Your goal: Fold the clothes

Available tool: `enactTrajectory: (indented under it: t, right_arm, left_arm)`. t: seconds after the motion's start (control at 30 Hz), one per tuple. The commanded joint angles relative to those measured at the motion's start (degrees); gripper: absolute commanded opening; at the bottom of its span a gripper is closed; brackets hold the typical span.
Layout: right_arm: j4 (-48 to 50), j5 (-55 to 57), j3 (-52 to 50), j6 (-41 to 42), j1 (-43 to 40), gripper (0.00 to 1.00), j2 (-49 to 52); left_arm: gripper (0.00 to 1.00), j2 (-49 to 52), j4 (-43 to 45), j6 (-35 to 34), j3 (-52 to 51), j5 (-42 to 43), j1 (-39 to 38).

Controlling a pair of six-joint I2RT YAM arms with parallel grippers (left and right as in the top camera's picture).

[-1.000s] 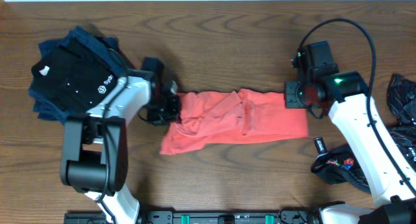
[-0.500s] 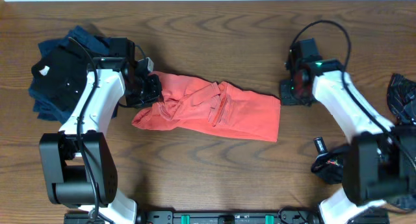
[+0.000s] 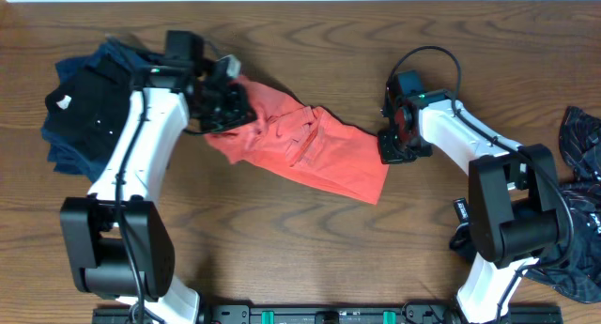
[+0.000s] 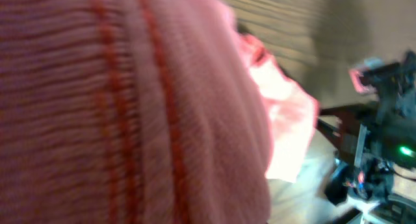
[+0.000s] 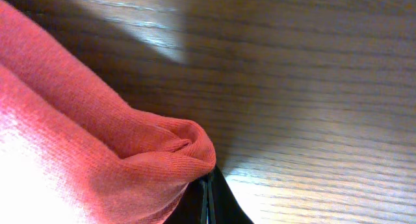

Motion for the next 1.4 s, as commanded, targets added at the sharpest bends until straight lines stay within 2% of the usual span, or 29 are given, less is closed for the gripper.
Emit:
enactTrajectory:
  t: [0.0, 0.2, 0.3, 0.73, 1.0, 1.07, 1.2, 1.37]
  right_arm:
    - [0.5, -1.8, -0.2, 0.8, 1.9, 0.01, 2.6]
    - [0.2, -1.8, -0.2, 0.8, 2.9, 0.01, 2.6]
    - [0.0, -1.8, -0.2, 0.8, 3.4, 0.01, 2.6]
    - [-0.4, -1.8, -0.2, 0.8, 4.7, 0.02, 2.6]
    - [-0.4, -1.8, -0.2, 0.8, 4.7, 0.02, 2.6]
    - [-0.4, -1.8, -0.2, 0.8, 4.7, 0.02, 2.6]
    - [-0.4, -1.8, -0.2, 0.8, 4.7, 0.02, 2.6]
    - [-1.8, -1.3, 0.0, 0.1, 4.5, 0.16, 2.3]
  left_arm:
    - [0.1, -0.6, 1.0, -2.1, 1.3, 2.8, -5.0]
    - [0.1, -0.6, 7.0, -6.5, 1.3, 2.5, -13.3]
    - [0.11, -0.6, 9.4, -8.7, 1.3, -1.0, -16.8]
    - [0.14, 1.3, 10.0, -8.9, 0.5, -14.6, -27.8]
    - [0.15, 4.8, 10.0, -8.9, 0.2, -15.0, -31.5]
    - [0.17, 5.2, 10.0, -8.9, 0.2, -15.0, -31.9]
    - [0.31, 5.2, 10.0, -8.9, 0.2, -15.0, -32.2]
    - [0.35, 4.1, 6.6, -9.3, 0.2, -13.8, -32.2]
